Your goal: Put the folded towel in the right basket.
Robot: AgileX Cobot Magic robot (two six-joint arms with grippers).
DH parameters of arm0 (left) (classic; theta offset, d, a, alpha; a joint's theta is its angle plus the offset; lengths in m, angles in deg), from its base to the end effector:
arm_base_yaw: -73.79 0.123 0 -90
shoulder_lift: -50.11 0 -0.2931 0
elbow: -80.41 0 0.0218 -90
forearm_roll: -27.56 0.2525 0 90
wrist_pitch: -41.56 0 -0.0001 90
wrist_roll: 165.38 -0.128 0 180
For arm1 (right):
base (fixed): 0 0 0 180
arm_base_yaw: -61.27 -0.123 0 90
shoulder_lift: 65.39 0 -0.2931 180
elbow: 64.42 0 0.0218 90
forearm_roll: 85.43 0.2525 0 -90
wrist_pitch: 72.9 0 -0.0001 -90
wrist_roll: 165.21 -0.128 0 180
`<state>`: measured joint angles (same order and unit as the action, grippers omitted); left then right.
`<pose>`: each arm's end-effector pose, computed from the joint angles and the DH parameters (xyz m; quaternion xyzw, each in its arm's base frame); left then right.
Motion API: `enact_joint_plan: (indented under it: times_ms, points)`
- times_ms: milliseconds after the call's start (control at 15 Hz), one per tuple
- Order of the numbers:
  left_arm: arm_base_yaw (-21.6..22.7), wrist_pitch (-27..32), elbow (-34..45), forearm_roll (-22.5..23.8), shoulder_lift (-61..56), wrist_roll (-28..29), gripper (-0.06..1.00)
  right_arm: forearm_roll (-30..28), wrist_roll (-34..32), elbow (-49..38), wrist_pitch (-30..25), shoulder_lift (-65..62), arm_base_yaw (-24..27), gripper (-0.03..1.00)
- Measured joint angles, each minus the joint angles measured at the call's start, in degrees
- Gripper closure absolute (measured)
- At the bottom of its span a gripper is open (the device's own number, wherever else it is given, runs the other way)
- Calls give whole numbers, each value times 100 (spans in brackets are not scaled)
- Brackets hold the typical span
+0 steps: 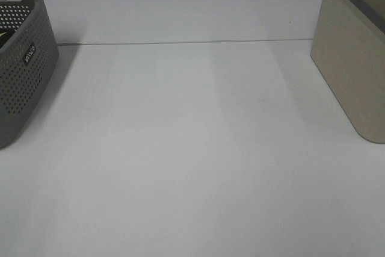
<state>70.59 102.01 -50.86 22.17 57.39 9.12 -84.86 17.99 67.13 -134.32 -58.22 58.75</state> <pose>0.0201 -0.0116 0.2627 0.0662 0.8466 -0.0364 0.5268 0.0192 0.0020 0.2619 -0.0428 0.8517 0.0019 0.5222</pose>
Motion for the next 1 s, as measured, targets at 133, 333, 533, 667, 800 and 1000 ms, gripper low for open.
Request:
enact_joint_plan:
  times_ms: [133, 333, 533, 667, 800, 1000]
  points:
    - [0, 0, 0, 0, 0, 0, -3, 0, 0, 0, 0, 0, 0, 32]
    - [0, 0, 0, 0, 0, 0, -3, 0, 0, 0, 6, 0, 0, 32]
    - [0, 0, 0, 0, 0, 0, -3, 0, 0, 0, 6, 0, 0, 32]
    - [0, 0, 0, 0, 0, 0, -3, 0, 0, 0, 6, 0, 0, 32]
    - [0, 0, 0, 0, 0, 0, -3, 0, 0, 0, 6, 0, 0, 32]
    - [0, 0, 0, 0, 0, 0, -3, 0, 0, 0, 11, 0, 0, 32]
